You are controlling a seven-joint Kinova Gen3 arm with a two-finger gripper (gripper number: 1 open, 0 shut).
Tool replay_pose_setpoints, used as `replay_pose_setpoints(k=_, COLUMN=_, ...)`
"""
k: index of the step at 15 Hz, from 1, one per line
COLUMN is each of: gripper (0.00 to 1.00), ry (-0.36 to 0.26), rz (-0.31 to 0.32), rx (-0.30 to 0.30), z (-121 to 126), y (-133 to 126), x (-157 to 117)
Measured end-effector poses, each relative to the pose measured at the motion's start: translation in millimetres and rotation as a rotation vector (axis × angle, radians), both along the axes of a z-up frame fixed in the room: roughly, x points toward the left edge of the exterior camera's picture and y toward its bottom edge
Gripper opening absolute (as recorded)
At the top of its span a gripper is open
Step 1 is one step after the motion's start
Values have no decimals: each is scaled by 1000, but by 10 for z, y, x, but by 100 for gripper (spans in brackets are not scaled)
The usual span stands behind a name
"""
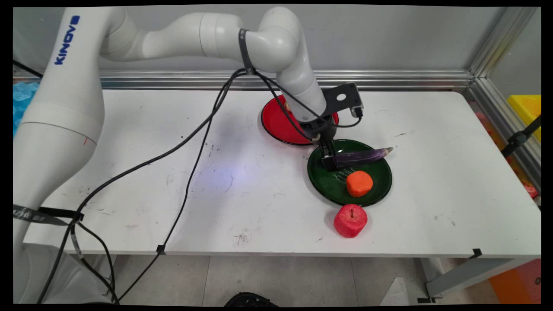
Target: Pick up the eggplant from the green plate, then place the picked object on the red plate
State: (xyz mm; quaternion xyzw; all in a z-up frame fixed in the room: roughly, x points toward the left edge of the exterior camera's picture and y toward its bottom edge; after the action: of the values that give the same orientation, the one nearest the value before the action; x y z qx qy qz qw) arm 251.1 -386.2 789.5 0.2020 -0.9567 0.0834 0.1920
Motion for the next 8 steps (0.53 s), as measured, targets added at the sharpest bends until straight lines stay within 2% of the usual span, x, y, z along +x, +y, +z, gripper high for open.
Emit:
replay_pose_setpoints(k=3, gripper=100, ry=1, rz=-8, rx=-11, z=-93, y=0, x=-35)
replay_pose_setpoints(k=4, gripper=0, ry=1, rz=-10, rx=-13, z=-114, y=0, x=-42)
replay_pose_setpoints(k=8, gripper=0, ry=1, rz=-19, rx=-19, z=-175, y=3, x=-63)
